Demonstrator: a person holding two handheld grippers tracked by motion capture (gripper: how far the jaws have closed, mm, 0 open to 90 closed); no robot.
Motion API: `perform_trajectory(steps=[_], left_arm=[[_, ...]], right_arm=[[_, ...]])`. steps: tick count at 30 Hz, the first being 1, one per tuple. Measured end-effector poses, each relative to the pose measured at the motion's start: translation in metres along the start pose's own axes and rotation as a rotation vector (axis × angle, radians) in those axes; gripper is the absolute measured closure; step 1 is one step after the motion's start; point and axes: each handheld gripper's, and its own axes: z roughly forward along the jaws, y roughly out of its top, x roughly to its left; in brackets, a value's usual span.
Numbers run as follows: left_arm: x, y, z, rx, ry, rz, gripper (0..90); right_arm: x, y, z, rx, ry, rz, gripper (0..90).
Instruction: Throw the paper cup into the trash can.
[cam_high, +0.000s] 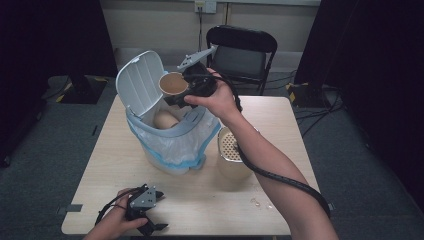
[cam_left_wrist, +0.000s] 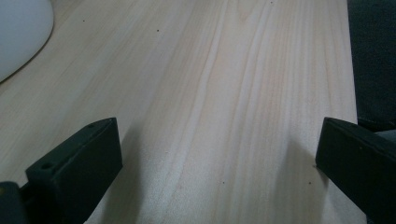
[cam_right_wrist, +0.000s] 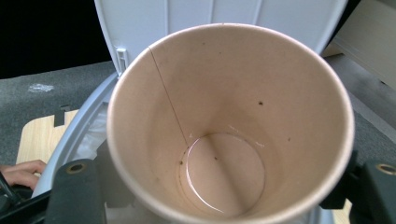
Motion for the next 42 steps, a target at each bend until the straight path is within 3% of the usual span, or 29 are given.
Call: perform_trajectory(steps=[2, 3, 8, 16, 25, 42], left_arm=[[0.0, 0.0, 0.0, 0.0, -0.001, 0.002, 0.0], [0.0, 0.0, 0.0, -0.005, 0.0, 0.001, 0.0], [0.0, 0.0, 0.0, -0.004, -0.001, 0.003, 0.0], [0.0, 0.0, 0.0, -0.004, -0.002, 0.003, 0.0], [0.0, 0.0, 0.0, -0.006, -0.002, 0.002, 0.0], [0.0, 0.0, 0.0, -0.004, 0.0, 0.003, 0.0]], right_arm=[[0.001, -0.001, 0.005, -0.009, 0.036, -0.001, 20.5], [0.003, -0.002, 0.011, 0.022, 0.054, 0.007, 14.8], [0.008, -0.005, 0.01, 0.032, 0.04, -0.016, 15.1], [0.004, -0.013, -0.015, 0.007, 0.043, 0.001, 14.9], [0.0, -0.038, -0.046, 0.006, 0.051, 0.029, 14.9], [-0.001, -0.069, -0.077, 0.001, 0.048, 0.052, 15.1]])
